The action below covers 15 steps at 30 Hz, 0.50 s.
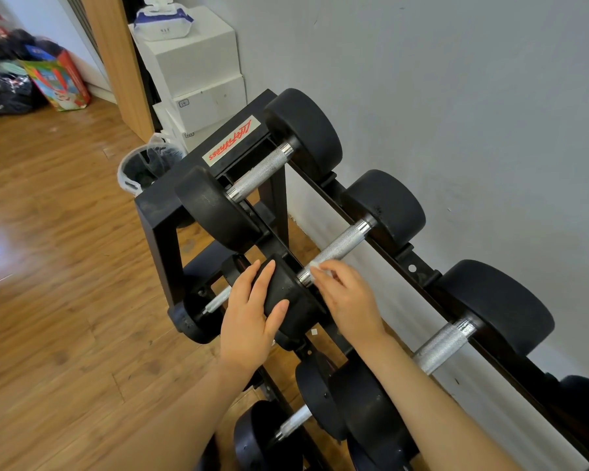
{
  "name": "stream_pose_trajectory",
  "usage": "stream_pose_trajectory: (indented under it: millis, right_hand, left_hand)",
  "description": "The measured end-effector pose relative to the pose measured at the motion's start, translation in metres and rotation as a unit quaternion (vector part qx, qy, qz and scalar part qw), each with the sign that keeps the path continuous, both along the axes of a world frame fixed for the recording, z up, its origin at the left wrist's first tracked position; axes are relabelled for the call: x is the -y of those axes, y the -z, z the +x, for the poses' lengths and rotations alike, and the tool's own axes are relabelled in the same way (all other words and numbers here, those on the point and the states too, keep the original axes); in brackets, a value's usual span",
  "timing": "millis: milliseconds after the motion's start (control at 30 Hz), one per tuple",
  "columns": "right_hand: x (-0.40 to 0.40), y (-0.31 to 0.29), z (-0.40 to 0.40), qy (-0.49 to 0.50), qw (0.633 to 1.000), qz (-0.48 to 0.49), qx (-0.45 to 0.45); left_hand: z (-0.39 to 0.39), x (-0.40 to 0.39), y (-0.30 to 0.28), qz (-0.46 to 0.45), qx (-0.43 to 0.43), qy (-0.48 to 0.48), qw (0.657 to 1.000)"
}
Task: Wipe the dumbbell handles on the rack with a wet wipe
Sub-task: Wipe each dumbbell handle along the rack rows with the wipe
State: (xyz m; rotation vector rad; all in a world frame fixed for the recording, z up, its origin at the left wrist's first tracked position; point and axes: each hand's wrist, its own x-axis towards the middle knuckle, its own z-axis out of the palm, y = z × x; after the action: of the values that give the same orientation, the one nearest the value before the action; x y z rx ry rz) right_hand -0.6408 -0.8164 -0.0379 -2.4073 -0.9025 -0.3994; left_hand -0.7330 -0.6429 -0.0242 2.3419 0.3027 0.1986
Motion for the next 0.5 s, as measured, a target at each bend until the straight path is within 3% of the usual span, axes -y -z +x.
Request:
stream_pose_trajectory:
  millis: [133, 300, 500]
  right_hand:
    - [0.001, 0.001, 0.0, 0.084, 0.991, 0.074, -0.076]
    - [0.001, -0.016, 0.0, -0.071, 0.995, -0.04, -0.052]
    - [0.005, -0.025, -0.005, -0.023, 0.996, -0.013, -0.088]
  left_hand:
    - [0.0, 0.0, -0.003, 0.003, -0.013, -0.001, 1.0]
    - [-0.002, 0.002, -0.012, 0.008, -0.034, 0.001, 0.999]
    - [-0.001, 0.003, -0.019, 0.028, -0.067, -0.006, 0.997]
